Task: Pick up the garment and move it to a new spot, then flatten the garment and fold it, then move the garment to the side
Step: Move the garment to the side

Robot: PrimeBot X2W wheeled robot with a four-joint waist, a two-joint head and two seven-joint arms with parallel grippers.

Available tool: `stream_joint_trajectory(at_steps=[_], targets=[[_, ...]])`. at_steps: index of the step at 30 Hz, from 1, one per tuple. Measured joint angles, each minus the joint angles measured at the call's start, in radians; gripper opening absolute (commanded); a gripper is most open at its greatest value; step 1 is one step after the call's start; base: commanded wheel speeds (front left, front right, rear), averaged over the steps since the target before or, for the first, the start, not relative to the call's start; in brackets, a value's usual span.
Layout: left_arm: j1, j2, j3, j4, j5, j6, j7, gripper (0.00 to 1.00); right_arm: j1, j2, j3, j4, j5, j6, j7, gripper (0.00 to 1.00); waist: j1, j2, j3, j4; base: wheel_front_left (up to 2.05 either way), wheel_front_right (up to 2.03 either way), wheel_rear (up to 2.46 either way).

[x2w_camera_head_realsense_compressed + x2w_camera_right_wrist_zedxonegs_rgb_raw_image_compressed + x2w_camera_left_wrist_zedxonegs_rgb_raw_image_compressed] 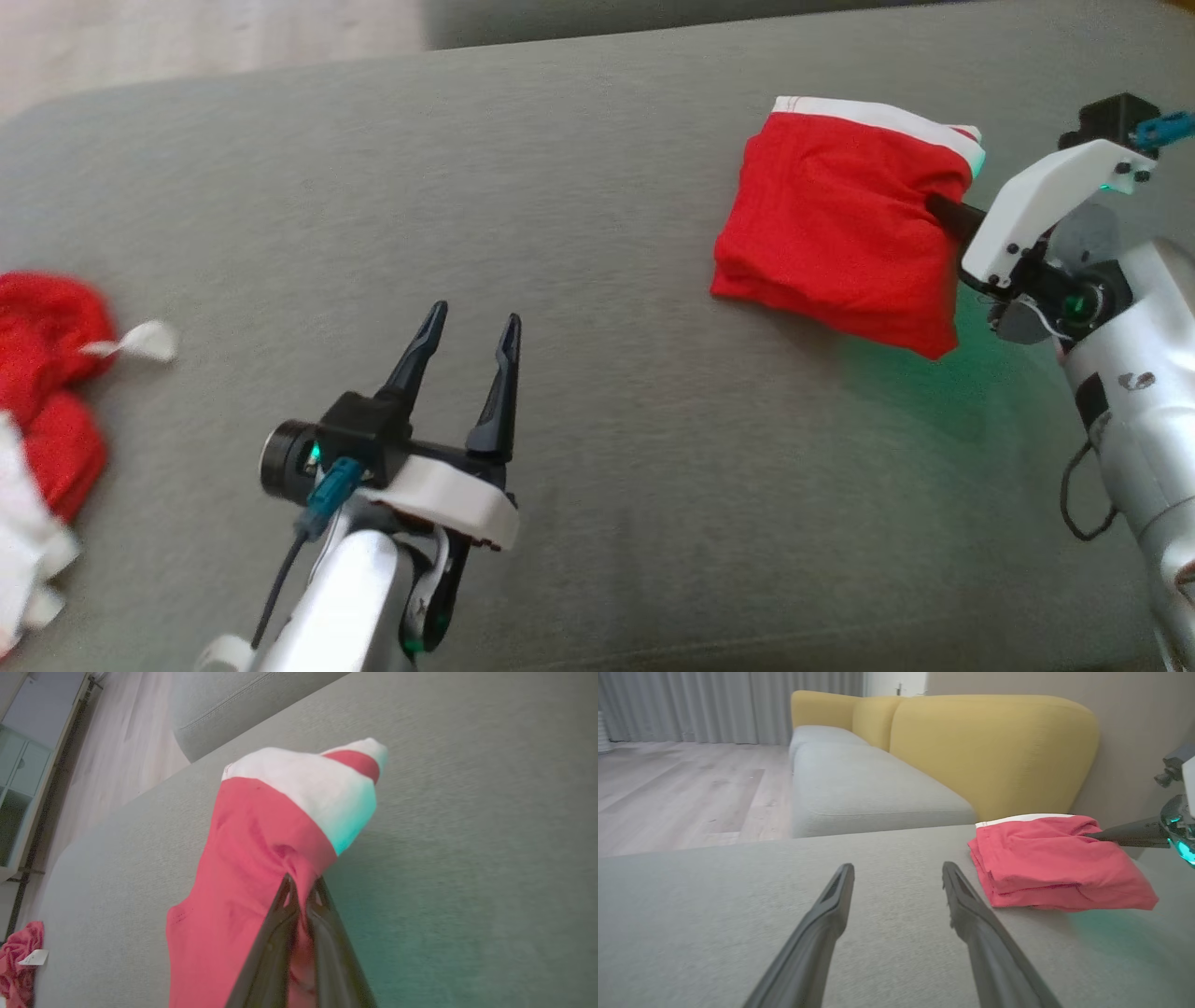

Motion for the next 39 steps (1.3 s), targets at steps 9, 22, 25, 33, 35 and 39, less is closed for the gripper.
stream_joint_trajectory(at_steps=[9,22,25,33,35,39], targets=[[-0.047,-0.001,-0.069,0.036,0.001,-0.027,0.0,1.0,0.018,-0.003,0.076,-0.012,0.05,0.0,-0.026,0.0,0.0,0.0,-0.001,-0.174,0.0,0.0,0.0],[-0.105,-0.001,-0.136,0.059,-0.005,-0.016,0.0,1.0,0.013,-0.054,0.188,-0.064,0.103,0.0,-0.088,0.0,0.0,0.0,0.051,-0.262,0.0,0.0,0.0],[-0.137,-0.001,-0.15,0.066,0.0,-0.008,0.001,1.0,-0.009,-0.112,0.223,-0.089,0.102,0.0,-0.115,0.0,0.0,0.0,0.091,-0.248,0.0,0.0,0.0],[-0.223,0.004,-0.152,0.048,0.033,0.011,0.025,1.0,-0.204,-0.312,0.334,-0.11,0.052,0.0,-0.145,0.0,0.0002,0.0,0.236,-0.182,0.0,0.0,0.0],[-0.232,0.007,-0.152,0.04,0.034,0.02,0.033,1.0,-0.261,-0.348,0.361,-0.097,0.025,0.0,-0.145,0.0,0.0002,0.0,0.274,-0.163,0.0,0.0,0.0],[-0.247,0.012,-0.151,0.021,0.049,0.032,0.039,1.0,-0.354,-0.398,0.391,-0.03,-0.016,0.0,-0.12,0.0,0.0003,-0.0001,0.343,-0.13,0.0,0.0,0.0]])
